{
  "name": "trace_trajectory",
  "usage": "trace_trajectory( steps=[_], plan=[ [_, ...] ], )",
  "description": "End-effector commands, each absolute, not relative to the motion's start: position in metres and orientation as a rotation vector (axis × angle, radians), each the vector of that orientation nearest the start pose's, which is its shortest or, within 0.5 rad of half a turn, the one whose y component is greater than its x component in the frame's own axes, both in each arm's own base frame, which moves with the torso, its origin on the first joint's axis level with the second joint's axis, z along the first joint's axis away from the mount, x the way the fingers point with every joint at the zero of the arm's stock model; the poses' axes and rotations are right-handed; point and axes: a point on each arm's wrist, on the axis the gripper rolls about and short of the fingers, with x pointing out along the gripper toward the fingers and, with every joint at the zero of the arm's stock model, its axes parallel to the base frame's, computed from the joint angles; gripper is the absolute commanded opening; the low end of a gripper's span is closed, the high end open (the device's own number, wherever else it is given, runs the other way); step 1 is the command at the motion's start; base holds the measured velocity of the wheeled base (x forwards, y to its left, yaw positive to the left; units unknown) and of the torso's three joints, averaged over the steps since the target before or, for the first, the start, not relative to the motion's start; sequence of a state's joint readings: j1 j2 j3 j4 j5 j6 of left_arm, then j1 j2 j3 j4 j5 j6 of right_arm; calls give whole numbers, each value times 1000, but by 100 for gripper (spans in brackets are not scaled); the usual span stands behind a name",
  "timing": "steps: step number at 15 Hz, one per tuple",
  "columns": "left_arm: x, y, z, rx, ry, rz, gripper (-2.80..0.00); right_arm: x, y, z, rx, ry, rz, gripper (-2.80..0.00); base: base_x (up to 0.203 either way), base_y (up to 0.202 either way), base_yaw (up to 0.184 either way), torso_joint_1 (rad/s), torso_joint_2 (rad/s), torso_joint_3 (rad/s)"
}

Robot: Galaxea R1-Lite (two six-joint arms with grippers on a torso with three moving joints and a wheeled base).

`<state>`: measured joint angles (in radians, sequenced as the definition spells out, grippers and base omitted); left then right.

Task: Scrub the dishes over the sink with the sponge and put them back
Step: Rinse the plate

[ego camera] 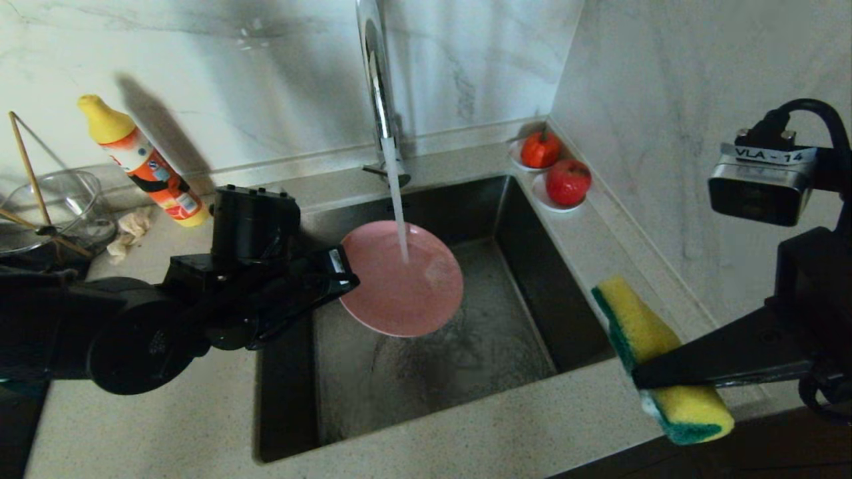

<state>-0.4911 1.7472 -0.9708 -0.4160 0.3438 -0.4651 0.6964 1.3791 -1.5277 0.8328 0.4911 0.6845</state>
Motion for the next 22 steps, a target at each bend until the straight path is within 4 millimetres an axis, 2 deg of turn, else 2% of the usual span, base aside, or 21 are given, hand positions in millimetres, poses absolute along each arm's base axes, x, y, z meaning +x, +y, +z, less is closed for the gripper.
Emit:
trace_trajectory(
  steps=[1,7,9,14,18,22],
  plan=[
    [299,-153,182,-304,370,-63,-280,131,124,330,503,1087,840,-280,0,0,0,0,0,0],
    [294,-152,186,-292,368,-69,-280,131,125,330,503,1089,842,-280,0,0,0,0,0,0],
    [281,-143,201,-238,358,-75,-280,131,125,330,502,1090,844,-280,0,0,0,0,0,0],
    [240,-117,234,49,299,-13,-280,133,127,322,493,1117,826,-280,0,0,0,0,0,0],
    [211,-99,244,259,249,31,-280,122,115,320,486,1099,825,-280,0,0,0,0,0,0],
    [191,-88,254,471,206,29,-280,115,108,318,490,1096,818,-280,0,0,0,0,0,0]
  ],
)
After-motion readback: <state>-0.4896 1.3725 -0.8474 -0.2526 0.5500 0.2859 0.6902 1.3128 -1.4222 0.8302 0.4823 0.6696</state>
